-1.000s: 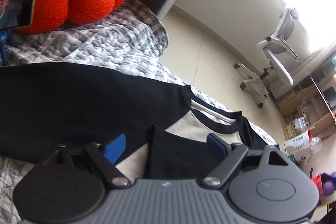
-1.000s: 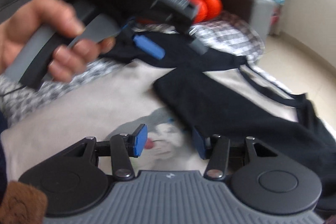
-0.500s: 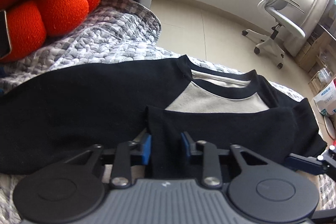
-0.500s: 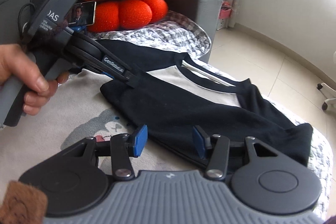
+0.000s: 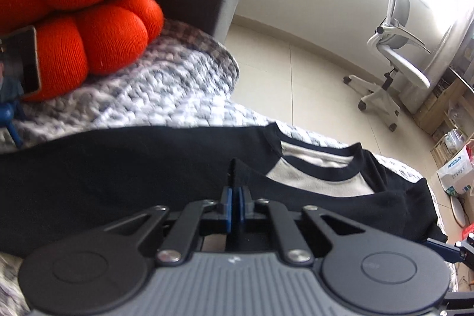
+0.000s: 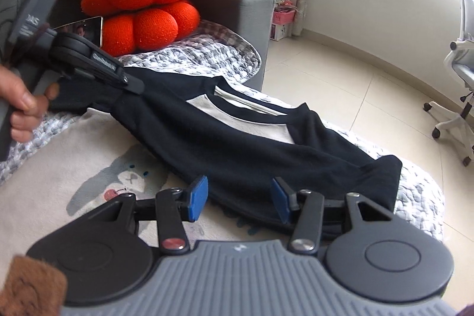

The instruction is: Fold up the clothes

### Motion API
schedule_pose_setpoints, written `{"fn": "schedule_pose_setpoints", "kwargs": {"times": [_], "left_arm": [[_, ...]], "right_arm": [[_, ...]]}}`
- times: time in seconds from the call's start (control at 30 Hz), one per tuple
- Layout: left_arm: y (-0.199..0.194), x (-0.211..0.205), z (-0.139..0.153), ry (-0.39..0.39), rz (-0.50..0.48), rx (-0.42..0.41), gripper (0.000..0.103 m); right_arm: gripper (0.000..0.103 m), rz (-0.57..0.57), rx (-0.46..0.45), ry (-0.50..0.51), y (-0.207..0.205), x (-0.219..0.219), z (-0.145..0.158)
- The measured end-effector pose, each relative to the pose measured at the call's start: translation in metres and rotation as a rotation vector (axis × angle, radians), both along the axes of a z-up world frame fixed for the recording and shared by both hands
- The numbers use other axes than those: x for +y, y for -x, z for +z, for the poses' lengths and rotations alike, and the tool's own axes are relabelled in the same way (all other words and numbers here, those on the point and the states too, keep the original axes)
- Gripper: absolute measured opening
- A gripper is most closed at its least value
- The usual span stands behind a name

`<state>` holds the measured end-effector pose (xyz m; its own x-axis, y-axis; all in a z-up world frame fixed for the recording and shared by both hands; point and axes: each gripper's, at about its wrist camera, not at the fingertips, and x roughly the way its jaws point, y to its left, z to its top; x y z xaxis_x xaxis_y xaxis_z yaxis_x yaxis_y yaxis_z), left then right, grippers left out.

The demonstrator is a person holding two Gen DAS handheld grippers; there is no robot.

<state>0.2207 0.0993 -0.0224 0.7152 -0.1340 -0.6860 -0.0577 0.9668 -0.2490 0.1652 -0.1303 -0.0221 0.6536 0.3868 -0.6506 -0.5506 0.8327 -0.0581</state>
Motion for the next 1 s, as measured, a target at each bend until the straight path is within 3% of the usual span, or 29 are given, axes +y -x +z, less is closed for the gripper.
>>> {"fn": "schedule_pose_setpoints", "kwargs": {"times": [0.2,0.37,0.5,0.6,0.77,0.83,0.9,0.97,1.0], "left_arm": [[0.000,0.011,0.007,-0.021,0.044,-0.034,0.004],[-0.005,0.022,0.010,-0.046,0.069,-0.057,0.004],[-0.009,0.038,0.011,-0.064,0.124,-0.071,0.001],[-0.011,0.051,0.013,-0.059,0.146,-0.091,0.001],[-0.016,0.058,0.002,0.068,0.069,-0.029,0.002],[-0.017,0.057,0.000,0.096,0.062,-0.015,0.008],[-0.018,0.054,-0.002,0.112,0.057,-0.020,0.034],[-0.020,0.050,-0.004,0.131,0.049,-0.026,0.049],[-0.022,0.047,-0.006,0.129,0.038,-0.024,0.049]], "right_arm": [[0.052,-0.077,-0.023,-0.030,-0.007,-0.025,0.012],[0.052,-0.251,-0.009,-0.118,-0.022,-0.068,0.023],[0.052,-0.406,0.082,-0.160,-0.036,-0.101,0.015],[0.052,-0.417,0.122,-0.116,-0.042,-0.104,0.003],[0.052,-0.424,0.166,-0.091,-0.047,-0.104,-0.009],[0.052,-0.413,0.152,-0.089,-0.046,-0.102,-0.004],[0.052,-0.391,0.147,-0.099,-0.044,-0.098,-0.001],[0.052,-0.366,0.145,-0.098,-0.042,-0.091,-0.001],[0.052,-0.357,0.144,-0.094,-0.042,-0.088,-0.001]]}}
